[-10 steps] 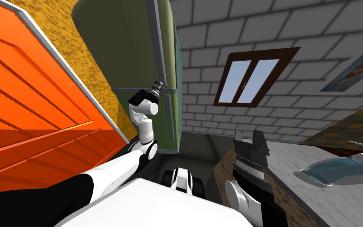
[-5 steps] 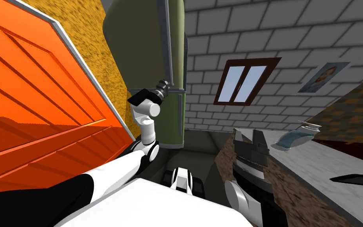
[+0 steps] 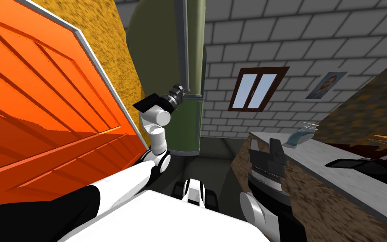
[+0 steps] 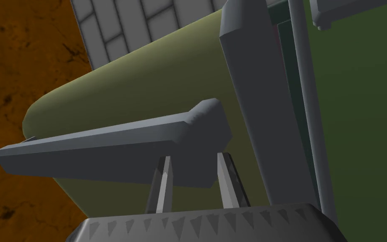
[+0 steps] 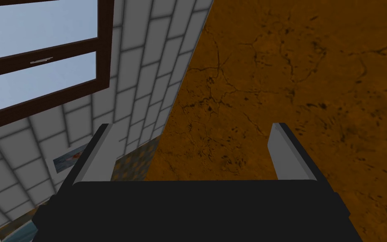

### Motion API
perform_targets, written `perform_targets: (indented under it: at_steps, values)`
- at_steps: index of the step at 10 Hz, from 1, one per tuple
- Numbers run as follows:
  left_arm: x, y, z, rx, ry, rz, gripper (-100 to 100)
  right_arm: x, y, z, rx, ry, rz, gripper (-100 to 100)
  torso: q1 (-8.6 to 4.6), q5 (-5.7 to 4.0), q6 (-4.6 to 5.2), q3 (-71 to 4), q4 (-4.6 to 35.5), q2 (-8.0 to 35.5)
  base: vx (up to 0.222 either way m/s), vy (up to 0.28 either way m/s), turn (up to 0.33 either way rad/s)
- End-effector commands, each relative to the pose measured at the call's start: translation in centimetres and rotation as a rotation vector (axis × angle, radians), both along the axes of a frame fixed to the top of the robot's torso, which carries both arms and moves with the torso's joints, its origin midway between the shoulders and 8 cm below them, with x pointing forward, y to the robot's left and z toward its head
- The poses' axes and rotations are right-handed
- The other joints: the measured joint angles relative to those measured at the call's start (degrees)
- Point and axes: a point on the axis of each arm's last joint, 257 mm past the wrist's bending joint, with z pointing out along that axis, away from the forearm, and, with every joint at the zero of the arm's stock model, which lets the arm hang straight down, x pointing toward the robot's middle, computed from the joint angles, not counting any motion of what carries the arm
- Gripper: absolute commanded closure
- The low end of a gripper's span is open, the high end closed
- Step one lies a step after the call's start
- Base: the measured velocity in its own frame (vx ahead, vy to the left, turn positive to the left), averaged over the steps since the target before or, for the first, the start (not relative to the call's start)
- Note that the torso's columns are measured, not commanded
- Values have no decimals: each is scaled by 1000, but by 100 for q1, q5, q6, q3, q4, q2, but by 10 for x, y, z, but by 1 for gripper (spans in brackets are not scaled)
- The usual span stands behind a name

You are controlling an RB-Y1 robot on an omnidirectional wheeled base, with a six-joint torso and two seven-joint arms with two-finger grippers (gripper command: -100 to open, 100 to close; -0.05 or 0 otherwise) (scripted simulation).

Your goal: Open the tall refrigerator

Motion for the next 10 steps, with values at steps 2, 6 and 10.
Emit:
perform_targets:
  at_steps: [2, 6, 10]
  values:
    - [-30, -19, 12, -14, -30, -84, 100, 0, 0, 0, 0, 0, 0, 0, 10, 12, -15, 1, 13, 5, -119, 248, -54]
    - [-64, -42, 19, -17, -50, -183, 100, 0, 0, 0, 0, 0, 0, 0, 38, 29, -32, -15, 29, 1, -115, 205, -33]
    - [-88, -56, 22, -14, -65, -247, 100, 0, 0, 0, 0, 0, 0, 0, 36, 27, -24, -31, 16, -17, -102, 214, -26]
